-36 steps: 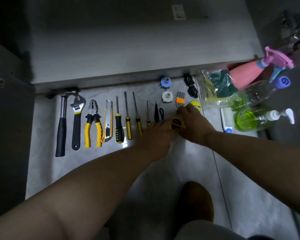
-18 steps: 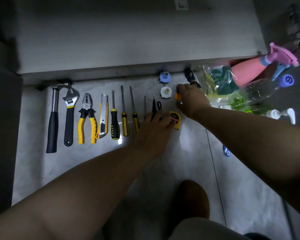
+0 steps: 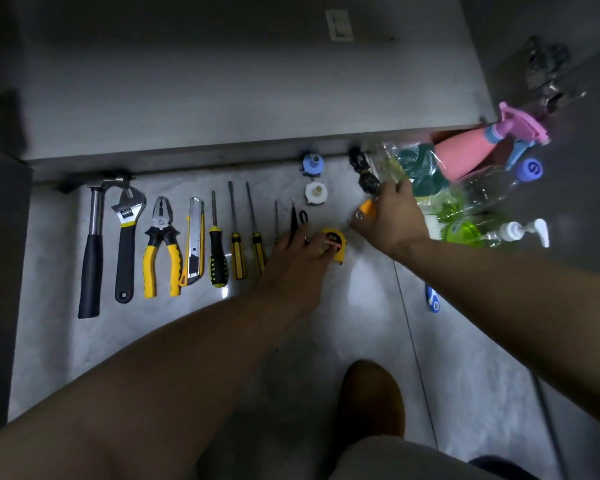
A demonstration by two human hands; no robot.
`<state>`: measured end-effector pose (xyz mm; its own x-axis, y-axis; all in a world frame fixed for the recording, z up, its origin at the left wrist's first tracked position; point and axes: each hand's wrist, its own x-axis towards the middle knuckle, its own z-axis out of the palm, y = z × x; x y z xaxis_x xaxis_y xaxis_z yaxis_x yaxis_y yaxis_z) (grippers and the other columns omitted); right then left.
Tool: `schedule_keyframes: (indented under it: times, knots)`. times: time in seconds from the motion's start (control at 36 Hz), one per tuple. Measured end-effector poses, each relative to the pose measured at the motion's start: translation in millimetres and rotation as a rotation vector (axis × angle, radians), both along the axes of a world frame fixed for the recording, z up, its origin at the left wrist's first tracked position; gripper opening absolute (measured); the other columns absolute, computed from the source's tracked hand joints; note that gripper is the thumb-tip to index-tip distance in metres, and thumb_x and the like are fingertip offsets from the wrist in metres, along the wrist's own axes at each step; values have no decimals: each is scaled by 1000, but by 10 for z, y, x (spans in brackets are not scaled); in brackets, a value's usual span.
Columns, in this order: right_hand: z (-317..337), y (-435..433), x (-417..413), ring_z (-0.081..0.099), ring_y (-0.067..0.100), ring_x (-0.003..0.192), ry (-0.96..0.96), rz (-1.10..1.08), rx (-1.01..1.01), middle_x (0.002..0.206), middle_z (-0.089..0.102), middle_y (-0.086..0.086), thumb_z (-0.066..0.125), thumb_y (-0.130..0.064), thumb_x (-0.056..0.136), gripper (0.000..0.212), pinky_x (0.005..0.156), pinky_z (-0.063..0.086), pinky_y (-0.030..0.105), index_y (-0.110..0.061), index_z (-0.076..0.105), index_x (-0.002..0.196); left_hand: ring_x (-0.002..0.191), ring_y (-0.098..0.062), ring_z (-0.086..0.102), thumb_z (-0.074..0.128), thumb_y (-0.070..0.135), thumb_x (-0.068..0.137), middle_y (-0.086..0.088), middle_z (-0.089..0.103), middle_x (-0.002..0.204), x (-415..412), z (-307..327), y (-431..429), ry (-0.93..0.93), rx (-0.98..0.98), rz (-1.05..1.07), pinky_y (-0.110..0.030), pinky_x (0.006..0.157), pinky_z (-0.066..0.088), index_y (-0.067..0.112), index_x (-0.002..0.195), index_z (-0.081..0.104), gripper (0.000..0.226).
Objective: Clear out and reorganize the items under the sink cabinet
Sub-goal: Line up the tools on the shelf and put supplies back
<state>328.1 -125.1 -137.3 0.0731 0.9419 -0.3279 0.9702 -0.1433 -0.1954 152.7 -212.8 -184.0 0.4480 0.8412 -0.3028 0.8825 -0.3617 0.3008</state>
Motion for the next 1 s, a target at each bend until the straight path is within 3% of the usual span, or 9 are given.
schedule_keyframes:
  times: [0.11, 0.31, 0.47, 0.61, 0.69, 0.81, 0.86, 0.94, 1.0]
  knots:
    - [-81, -252, 155, 60, 42, 111, -52, -158, -189, 136, 40, 19, 75, -53, 77, 71, 92, 49, 39, -5, 51, 124, 151, -41, 13, 63, 27, 85, -4, 21, 165, -15, -9, -7, 12, 15, -5, -50, 120, 15, 29, 157, 30, 79]
    - [-200, -346, 184, 59, 29, 118, -66, -303, -392, 133, 53, 16, 74, -62, 75, 74, 93, 49, 32, -12, 59, 128, 152, -41, 8, 63, 29, 84, -6, 12, 167, 50, -44, -35, 77, 10, 6, -54, 120, 18, 28, 160, 17, 89]
    - [-295, -251, 105, 61, 30, 114, -7, -417, -378, 134, 52, 14, 75, -52, 78, 71, 78, 43, 29, -10, 54, 131, 153, -41, 6, 62, 30, 86, -5, 12, 167, 77, -36, 18, 73, 14, 25, -54, 122, 15, 29, 161, 15, 89]
    - [-395, -264, 60, 58, 33, 117, 32, -485, -312, 135, 48, 15, 76, -47, 81, 73, 85, 46, 34, -6, 46, 132, 154, -42, 3, 62, 32, 87, -5, 12, 167, 86, -40, 65, 77, 20, 38, -54, 121, 13, 28, 161, 14, 88]
    - [-395, -295, 82, 60, 33, 114, 41, -473, -319, 128, 56, 17, 76, -49, 80, 67, 86, 49, 34, -5, 53, 126, 154, -41, 2, 62, 31, 88, -4, 10, 167, 83, -36, 74, 76, 6, 43, -53, 121, 13, 28, 161, 12, 89]
    - [-179, -356, 163, 68, 33, 97, -20, -302, -303, 102, 69, 11, 67, -48, 85, 36, 70, 46, 29, -14, 65, 95, 154, -40, 1, 63, 32, 89, -4, 5, 168, 86, -2, 79, 78, -33, 39, -53, 122, 13, 28, 162, 9, 91]
    - [-23, -379, 190, 65, 32, 95, -40, -67, -98, 98, 66, 9, 63, -44, 87, 27, 69, 46, 31, -17, 65, 89, 154, -39, -1, 62, 32, 90, -4, 1, 169, 100, 17, 83, 80, -63, 44, -54, 123, 12, 27, 162, 7, 91]
    - [182, -307, 235, 50, 32, 99, -141, 342, 313, 106, 53, 10, 64, -33, 82, 27, 74, 43, 39, -16, 60, 103, 154, -39, -2, 61, 31, 90, -4, 2, 169, 115, 38, 93, 82, -85, 50, -54, 124, 11, 27, 162, 8, 90]
    - [278, -191, 263, 45, 33, 110, -253, 388, 369, 118, 48, 11, 66, -31, 78, 43, 84, 42, 43, -17, 54, 117, 154, -40, -1, 62, 31, 89, -4, 3, 169, 110, 42, 99, 85, -85, 43, -54, 124, 11, 27, 162, 8, 90]
